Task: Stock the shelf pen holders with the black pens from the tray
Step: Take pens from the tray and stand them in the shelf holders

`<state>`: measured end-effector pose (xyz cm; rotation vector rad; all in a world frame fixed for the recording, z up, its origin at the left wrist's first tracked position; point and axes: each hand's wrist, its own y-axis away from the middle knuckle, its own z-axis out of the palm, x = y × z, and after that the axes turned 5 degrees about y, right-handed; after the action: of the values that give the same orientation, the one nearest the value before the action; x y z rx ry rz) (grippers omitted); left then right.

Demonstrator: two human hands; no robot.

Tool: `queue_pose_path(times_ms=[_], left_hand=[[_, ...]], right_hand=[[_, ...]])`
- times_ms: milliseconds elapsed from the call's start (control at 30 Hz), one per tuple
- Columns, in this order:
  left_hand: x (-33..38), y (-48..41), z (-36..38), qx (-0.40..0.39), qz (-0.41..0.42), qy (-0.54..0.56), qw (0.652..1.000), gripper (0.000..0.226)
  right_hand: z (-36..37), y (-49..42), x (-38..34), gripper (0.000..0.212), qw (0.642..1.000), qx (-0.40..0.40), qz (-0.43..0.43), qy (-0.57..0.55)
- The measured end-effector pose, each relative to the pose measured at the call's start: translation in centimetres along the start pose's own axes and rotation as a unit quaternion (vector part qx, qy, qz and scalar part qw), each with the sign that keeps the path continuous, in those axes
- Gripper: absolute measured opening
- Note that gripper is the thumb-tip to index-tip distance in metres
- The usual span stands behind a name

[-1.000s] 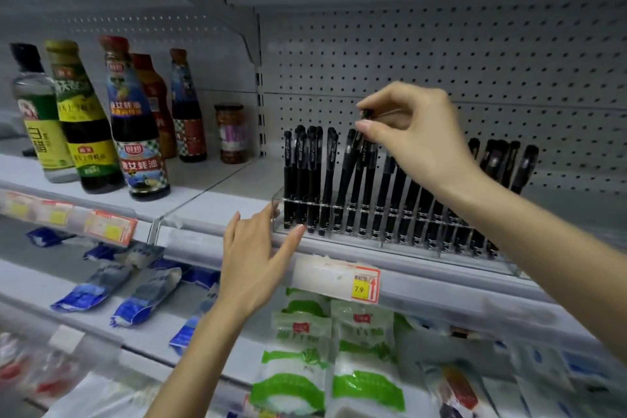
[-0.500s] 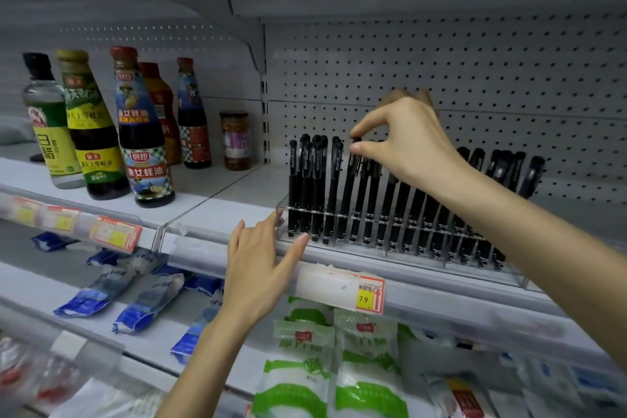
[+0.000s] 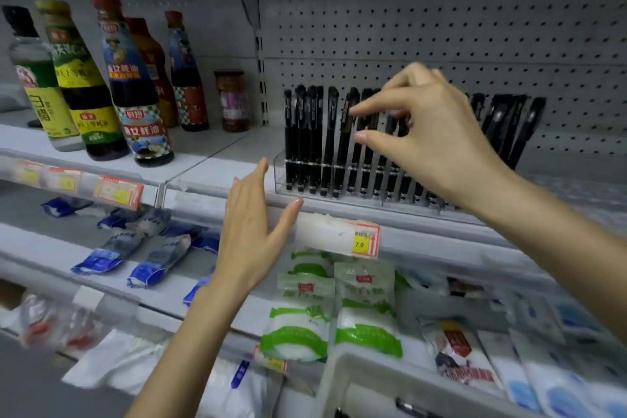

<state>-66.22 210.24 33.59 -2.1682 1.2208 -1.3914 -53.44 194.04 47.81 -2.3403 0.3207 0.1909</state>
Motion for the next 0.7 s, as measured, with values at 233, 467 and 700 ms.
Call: queue_pose_path(times_ms=[233,467,700], left_hand=[[3.6,9.7,0.7,-0.017,0.005,0.091,0.996,0.061],[0.2,23.3,4.6,-0.147,-0.23,0.127,0.954,0.065],[-0.7,26.1,5.3,-0.238,-0.306,0.135,0.912,0.057]], right_hand=[[3.8,10.5,0.5,0.03,0.99,-0.102,-0.022,-0.09],[13.2,26.0,4.3,0.036,0.912,-0.347,0.185,-0.115],[18.0,31.5,5.7,0.044,0.907,-0.39,0.157,0.008]])
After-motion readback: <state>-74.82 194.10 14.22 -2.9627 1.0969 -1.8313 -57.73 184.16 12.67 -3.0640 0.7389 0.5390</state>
